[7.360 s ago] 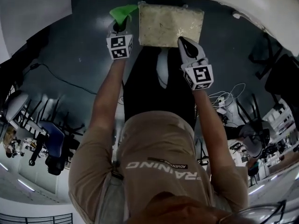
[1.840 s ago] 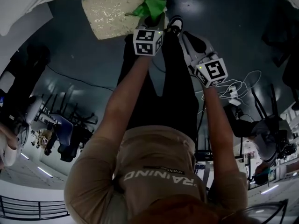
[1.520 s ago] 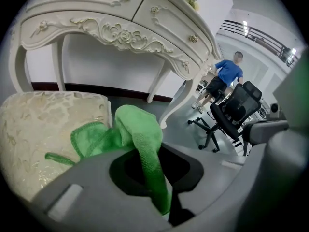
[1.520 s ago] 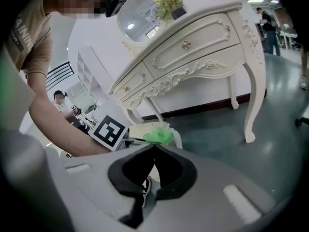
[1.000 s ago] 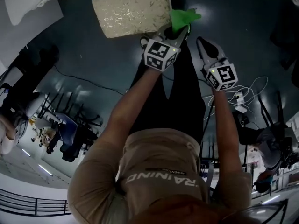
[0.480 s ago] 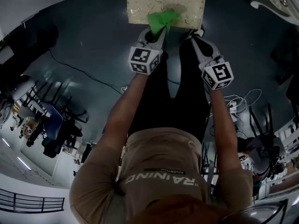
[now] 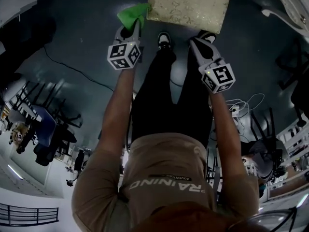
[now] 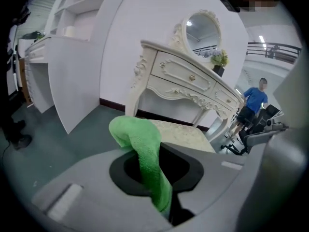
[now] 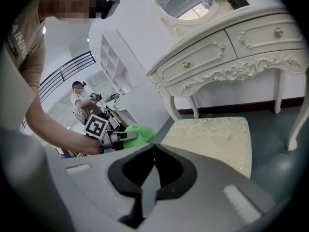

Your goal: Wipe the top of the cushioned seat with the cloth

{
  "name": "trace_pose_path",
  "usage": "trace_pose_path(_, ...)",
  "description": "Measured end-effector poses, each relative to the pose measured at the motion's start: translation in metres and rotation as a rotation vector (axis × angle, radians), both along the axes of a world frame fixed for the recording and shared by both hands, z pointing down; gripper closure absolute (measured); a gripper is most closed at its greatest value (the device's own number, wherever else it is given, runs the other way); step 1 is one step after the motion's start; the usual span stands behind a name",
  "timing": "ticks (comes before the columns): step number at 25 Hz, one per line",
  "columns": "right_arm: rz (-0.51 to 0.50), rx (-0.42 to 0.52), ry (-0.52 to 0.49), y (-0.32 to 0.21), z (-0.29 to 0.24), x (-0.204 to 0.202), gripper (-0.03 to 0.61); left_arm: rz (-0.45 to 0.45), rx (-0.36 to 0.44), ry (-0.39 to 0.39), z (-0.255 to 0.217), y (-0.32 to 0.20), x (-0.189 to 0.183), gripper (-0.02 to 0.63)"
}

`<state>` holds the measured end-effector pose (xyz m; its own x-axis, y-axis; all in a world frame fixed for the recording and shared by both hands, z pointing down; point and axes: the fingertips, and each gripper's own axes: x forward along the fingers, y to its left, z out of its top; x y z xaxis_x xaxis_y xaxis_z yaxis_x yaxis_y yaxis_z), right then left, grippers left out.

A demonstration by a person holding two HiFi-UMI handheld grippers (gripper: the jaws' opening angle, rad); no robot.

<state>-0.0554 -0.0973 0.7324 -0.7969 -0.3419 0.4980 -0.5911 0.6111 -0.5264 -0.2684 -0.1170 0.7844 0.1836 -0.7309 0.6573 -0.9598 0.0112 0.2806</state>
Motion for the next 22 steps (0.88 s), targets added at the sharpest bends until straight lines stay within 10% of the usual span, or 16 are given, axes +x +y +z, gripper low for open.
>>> trace_pose_path(11, 0.091, -0.027, 0.017, 0.009, 0.013, 0.001, 0.577, 0.063, -0.081, -0.035, 0.078, 0.000, -0.016, 0.566)
trace_pose_path(22, 0.117, -0.053, 0.007, 0.028, 0.029, 0.090, 0.577, 0.101, -0.066, -0.030, 0.080, -0.009, 0.088, 0.566)
